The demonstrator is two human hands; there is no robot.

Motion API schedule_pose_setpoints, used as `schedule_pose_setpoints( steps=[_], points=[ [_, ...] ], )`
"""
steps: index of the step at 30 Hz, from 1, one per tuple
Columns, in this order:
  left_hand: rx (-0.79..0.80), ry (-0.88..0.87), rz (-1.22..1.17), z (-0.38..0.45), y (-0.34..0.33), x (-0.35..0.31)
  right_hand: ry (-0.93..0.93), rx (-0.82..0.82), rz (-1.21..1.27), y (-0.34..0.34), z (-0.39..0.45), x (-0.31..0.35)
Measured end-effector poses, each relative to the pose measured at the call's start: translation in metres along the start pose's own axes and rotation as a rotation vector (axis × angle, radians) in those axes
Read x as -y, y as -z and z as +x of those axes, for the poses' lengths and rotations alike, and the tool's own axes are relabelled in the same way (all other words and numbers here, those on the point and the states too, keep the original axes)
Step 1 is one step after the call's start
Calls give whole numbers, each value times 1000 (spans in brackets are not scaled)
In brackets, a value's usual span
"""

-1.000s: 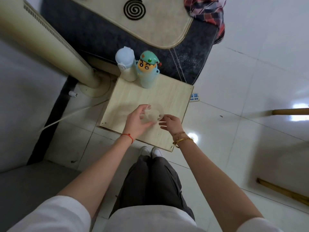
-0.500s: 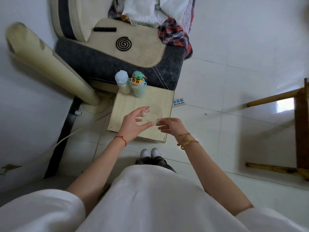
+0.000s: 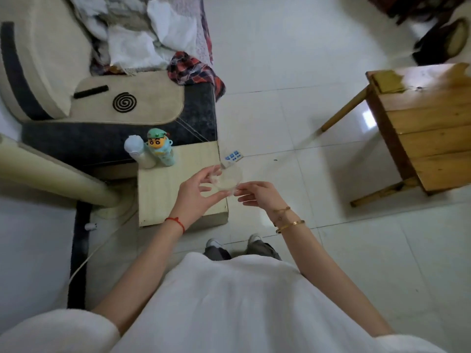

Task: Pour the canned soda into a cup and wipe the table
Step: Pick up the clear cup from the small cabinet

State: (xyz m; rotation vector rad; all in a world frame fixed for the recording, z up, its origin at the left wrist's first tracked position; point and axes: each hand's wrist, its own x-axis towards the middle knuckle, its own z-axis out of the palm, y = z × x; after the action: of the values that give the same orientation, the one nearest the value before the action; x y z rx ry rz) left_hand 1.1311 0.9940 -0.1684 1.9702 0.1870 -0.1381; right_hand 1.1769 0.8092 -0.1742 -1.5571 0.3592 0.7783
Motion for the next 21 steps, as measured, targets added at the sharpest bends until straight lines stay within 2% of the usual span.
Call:
schedule_pose_setpoints(
  steps=[11,21],
  points=[
    [288,-205,107,-10,-106,-69,77,-238,227,108,-88,-48],
    [449,-333,87,-63,-263,-146,114,-393,258,253,-194,-112]
  ],
)
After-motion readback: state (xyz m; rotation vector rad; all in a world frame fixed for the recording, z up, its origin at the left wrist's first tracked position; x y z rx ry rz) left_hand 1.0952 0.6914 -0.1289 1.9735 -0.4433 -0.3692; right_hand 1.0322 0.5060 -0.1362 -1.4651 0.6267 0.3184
